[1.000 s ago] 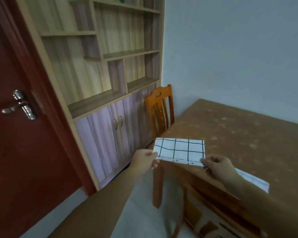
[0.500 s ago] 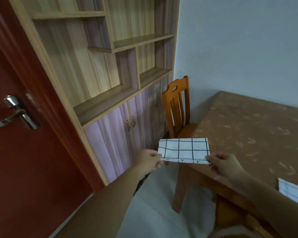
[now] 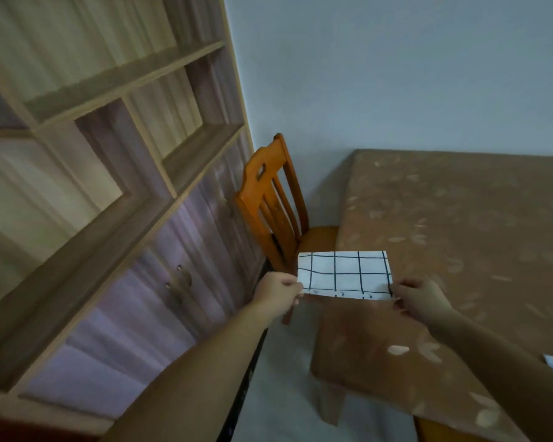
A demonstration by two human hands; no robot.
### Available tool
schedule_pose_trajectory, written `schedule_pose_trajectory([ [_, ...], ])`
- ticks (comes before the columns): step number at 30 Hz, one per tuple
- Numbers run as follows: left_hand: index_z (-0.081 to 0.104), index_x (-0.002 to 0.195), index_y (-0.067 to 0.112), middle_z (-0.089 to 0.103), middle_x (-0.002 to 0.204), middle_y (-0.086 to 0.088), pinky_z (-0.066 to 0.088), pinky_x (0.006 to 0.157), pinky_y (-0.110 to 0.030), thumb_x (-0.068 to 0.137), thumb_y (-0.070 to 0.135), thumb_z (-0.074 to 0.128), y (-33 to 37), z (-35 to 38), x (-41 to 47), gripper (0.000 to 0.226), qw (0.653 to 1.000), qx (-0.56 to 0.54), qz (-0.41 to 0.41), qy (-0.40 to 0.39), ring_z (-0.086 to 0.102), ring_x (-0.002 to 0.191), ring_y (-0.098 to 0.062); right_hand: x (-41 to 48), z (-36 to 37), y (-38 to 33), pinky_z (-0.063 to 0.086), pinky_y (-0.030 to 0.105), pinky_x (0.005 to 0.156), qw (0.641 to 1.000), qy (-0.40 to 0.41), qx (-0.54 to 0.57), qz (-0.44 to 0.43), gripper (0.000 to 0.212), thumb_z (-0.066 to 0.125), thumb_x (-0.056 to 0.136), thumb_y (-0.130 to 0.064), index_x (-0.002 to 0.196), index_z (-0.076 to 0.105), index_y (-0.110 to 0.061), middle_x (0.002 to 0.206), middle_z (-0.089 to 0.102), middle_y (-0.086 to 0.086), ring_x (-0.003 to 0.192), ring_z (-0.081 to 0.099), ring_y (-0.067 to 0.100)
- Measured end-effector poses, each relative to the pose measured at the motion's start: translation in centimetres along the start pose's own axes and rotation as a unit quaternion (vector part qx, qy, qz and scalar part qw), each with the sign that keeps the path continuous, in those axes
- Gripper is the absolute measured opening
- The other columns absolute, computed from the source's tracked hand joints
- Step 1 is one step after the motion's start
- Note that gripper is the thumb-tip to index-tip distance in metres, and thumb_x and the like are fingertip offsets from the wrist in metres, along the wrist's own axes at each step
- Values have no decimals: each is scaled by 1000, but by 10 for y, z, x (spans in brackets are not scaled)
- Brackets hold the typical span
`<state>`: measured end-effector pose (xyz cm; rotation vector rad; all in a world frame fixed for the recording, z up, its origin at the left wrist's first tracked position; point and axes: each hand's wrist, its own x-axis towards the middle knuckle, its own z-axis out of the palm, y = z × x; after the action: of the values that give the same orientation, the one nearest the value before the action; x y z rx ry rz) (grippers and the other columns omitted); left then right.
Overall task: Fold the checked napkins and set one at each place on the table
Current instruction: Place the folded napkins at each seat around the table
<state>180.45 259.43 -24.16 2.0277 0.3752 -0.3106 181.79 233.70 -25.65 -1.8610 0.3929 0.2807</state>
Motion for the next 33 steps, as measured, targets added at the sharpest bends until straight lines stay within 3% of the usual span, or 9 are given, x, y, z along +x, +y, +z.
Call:
schedule_pose_trajectory([
  [2, 70, 97, 16, 65, 86, -3, 46, 71, -26, 95, 19, 60, 14, 12, 28, 10, 1000, 15, 15, -8, 60, 77, -14, 20, -9, -1, 44, 32, 62, 1000, 24, -3, 11, 19, 54, 93, -8, 82, 69, -4, 73, 65, 13, 65, 56, 25],
  [6, 69, 116, 13, 69, 102, -3, 46, 76, -24, 94, 24, 64, 31, 33, 83, 25, 998, 52, 23, -15, 64, 93, -16, 58, -18, 3, 43, 34, 61, 996, 75, -4, 44, 18, 56, 92, -8, 81, 70, -8, 73, 65, 16, 65, 55, 26],
  [13, 73, 105, 14, 71, 89, 1, 44, 59, -17, 88, 25, 70, 57, 49, 197, 20, 995, 69, 41, -65, 62, 66, -5, 122, -17, -8, 46, 29, 56, 982, 170, -1, 84, 8, 64, 90, -13, 87, 71, -9, 70, 67, 10, 58, 56, 20],
  [20, 75, 98, 17, 73, 86, 1, 50, 65, -23, 87, 26, 71, 67, 77, 269, 15, 990, 91, 29, -106, 63, 62, -8, 182, -18, -10, 48, 31, 58, 968, 219, -5, 121, 11, 64, 89, -15, 81, 71, -18, 75, 70, 5, 58, 58, 16],
  [27, 74, 98, 18, 69, 83, 5, 49, 60, -20, 87, 25, 72, 64, 105, 304, 13, 993, 72, 1, -96, 62, 58, -7, 246, -28, 5, 46, 28, 60, 959, 252, -20, 129, 11, 66, 87, -21, 92, 74, -16, 80, 70, 5, 71, 64, 22],
  [30, 75, 102, 14, 72, 94, 0, 53, 71, -23, 88, 22, 72, 62, 114, 310, 17, 993, 78, 0, -92, 69, 77, -17, 259, -26, 15, 52, 32, 69, 953, 272, -22, 135, 16, 65, 85, -23, 96, 75, -17, 84, 72, 4, 79, 68, 24],
  [33, 73, 106, 13, 71, 105, -3, 55, 83, -30, 89, 22, 70, 60, 119, 314, 20, 991, 91, -6, -94, 69, 91, -24, 263, -25, 19, 47, 26, 57, 954, 263, -15, 145, 16, 60, 90, -21, 100, 72, -17, 82, 71, 4, 59, 65, 15],
])
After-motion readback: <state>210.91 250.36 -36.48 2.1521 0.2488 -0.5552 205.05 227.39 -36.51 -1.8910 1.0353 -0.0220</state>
